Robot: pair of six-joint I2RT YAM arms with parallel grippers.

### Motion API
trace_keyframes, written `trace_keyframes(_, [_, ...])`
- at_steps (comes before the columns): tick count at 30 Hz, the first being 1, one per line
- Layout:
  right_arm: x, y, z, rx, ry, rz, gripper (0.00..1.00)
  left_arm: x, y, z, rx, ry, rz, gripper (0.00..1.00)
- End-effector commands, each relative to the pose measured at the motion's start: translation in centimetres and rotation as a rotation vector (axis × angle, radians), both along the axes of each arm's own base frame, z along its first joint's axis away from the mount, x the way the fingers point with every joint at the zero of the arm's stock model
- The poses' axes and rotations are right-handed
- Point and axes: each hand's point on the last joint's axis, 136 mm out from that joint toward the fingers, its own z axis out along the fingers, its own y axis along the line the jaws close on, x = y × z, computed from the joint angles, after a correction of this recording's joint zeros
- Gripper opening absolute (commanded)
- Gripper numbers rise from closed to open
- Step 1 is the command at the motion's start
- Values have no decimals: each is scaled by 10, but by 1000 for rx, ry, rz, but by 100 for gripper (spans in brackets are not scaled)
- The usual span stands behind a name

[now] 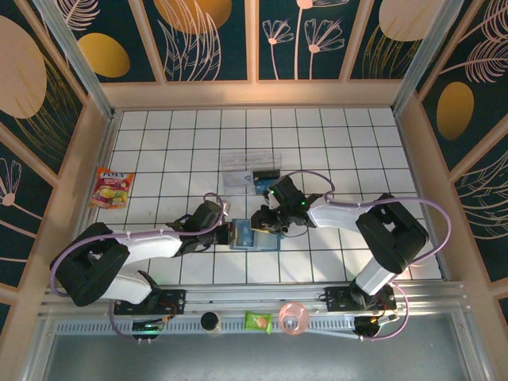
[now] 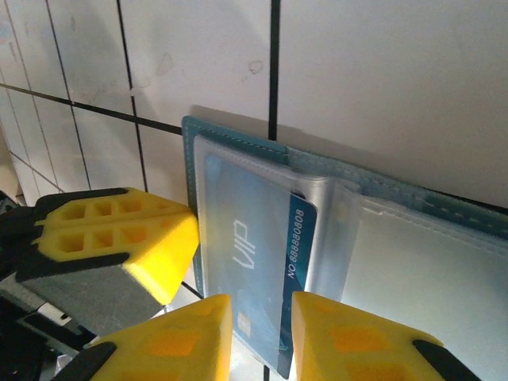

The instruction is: Take the credit cards out of the card holder

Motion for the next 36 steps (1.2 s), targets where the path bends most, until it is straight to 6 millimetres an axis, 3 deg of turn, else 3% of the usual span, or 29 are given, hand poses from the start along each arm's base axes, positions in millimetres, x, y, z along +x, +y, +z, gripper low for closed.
trace_keyframes(1, [2,-2,-7,-5,30,-18,25,-16,3,-16,35,63,-18,0])
trace_keyframes(18, [10,-6,-22,-24,1,14,22,-18,4,-21,65,66,-19,0])
trace_keyframes(22, [7,-4,-20,1,-7,25,17,-16,3,-19,64,59,-16,0])
trace_keyframes(26, [6,-6,-20,7,-13,24,4,-15,2,-19,66,62,-15,0])
trace_keyframes(28, [6,-8,-19,6,-17,14,0,-14,3,-19,70,60,-11,0])
trace_keyframes(36, [6,-39,-24,-106,-54,-85,0,-9,13,-16,67,54,23,0])
